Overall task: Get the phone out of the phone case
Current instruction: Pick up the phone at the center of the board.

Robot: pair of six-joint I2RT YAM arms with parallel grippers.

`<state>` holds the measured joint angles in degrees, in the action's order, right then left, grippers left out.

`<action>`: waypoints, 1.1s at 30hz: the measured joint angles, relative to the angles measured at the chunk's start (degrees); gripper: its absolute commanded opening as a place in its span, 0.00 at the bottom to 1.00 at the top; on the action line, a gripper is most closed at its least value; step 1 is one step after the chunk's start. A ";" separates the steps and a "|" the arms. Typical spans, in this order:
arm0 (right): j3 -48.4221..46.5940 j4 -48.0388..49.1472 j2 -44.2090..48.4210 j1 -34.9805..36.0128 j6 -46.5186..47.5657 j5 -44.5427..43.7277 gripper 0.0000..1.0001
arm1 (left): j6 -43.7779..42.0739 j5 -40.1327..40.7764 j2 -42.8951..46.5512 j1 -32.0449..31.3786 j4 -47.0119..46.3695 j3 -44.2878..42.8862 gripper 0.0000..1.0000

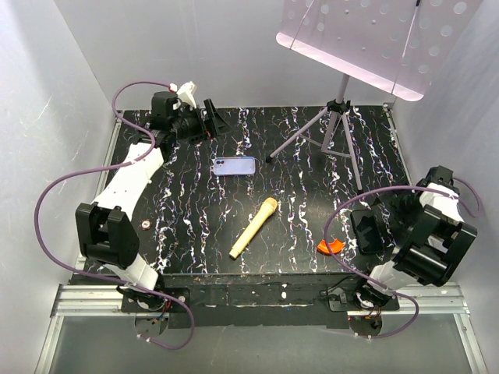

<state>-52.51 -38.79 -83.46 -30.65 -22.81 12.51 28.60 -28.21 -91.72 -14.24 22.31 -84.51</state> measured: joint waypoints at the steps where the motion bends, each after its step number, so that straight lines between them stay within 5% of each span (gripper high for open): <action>1: 0.46 0.20 -0.70 -1.03 0.52 0.13 0.98 | 0.68 -0.70 0.00 0.57 -0.57 0.26 0.92; 3: 1.16 0.26 -1.92 -2.60 1.51 -0.11 0.98 | 1.68 -1.86 0.00 1.57 -1.38 0.70 0.98; 21: 3.19 -0.63 -6.34 -3.34 3.13 8.57 0.98 | 6.03 -7.69 0.00 5.03 -5.90 1.66 0.98; 33: 4.35 -4.44 -5.84 10.45 -0.17 7.23 0.98 | 7.10 -9.03 0.00 5.46 -7.69 2.73 0.98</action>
<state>-48.16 -43.22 -89.30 -20.21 -22.98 19.75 35.70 -37.23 -91.72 -8.78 14.61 -81.78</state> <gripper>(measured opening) 0.983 0.981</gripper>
